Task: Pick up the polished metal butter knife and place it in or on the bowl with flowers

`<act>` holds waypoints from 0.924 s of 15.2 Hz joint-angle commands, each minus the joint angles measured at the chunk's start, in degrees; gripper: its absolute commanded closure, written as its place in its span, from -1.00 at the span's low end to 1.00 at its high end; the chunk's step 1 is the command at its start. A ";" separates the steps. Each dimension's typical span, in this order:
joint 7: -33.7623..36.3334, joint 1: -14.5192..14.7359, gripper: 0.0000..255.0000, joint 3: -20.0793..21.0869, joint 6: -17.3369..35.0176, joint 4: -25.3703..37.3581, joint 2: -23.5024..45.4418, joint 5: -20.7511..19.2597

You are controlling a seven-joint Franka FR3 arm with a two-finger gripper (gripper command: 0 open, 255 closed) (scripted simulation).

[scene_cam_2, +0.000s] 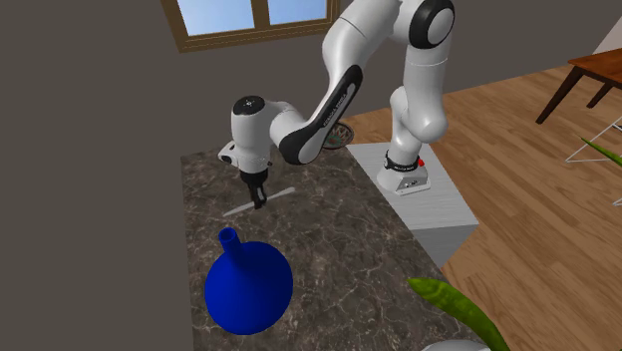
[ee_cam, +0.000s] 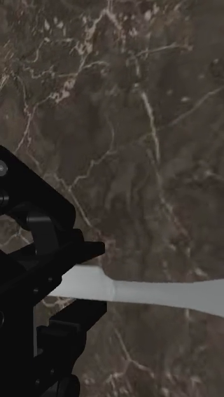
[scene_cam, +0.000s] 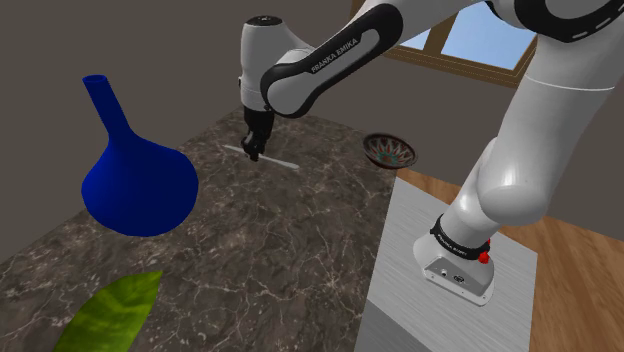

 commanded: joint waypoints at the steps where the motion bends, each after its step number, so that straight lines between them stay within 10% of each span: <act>1: -0.04 -0.34 1.00 -0.43 -0.19 -0.29 0.16 -0.11; 14: -1.15 -0.60 1.00 -0.10 -4.76 1.61 -2.62 1.23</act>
